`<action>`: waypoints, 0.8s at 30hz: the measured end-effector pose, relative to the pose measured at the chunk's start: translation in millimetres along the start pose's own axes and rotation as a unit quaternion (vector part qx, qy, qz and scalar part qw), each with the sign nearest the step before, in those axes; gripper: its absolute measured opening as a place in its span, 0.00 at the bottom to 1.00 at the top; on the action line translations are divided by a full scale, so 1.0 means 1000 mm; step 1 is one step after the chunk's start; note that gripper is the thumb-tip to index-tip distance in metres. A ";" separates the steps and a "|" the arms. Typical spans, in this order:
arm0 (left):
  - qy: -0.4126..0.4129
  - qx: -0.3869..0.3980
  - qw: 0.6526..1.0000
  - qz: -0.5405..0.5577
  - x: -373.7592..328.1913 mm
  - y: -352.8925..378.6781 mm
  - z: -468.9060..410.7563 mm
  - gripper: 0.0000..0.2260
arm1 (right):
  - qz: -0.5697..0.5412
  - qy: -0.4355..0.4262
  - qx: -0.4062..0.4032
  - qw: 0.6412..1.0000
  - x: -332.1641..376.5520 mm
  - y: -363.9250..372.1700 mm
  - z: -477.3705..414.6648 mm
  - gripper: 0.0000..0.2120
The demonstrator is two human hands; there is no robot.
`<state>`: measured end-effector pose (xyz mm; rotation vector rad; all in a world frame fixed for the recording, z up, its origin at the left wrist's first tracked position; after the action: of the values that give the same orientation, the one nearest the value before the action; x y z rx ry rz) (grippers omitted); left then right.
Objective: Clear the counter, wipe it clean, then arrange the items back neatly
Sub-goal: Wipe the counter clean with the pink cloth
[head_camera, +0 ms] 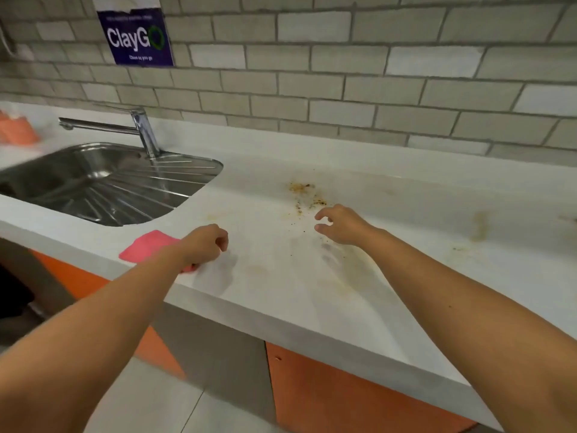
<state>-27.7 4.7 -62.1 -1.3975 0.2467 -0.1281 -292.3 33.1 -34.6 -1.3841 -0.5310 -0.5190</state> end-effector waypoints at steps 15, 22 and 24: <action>0.243 0.093 0.965 -0.012 0.099 0.020 -0.014 0.17 | -0.061 0.073 -0.093 0.991 0.041 0.095 0.004 0.15; 0.118 -0.081 0.988 -0.056 0.106 0.028 -0.023 0.20 | -0.023 0.055 -0.207 0.976 0.036 0.103 0.029 0.16; 0.099 -0.067 0.989 -0.088 0.080 0.037 -0.018 0.20 | 0.000 0.062 -0.241 0.968 0.033 0.110 0.038 0.17</action>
<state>42.9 -24.8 -108.5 -1.5408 0.3002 -0.4036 -199.3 82.4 -94.6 -1.7988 -0.3115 -0.7636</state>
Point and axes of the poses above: each hand's wrist, its own z-axis away from the middle knuckle, its own y-axis out of the palm, x = y × z, the point moved 8 cm from there along -z, towards the middle knuckle, and after that the axes turned 15 degrees about -z, right-handed, at the moved point
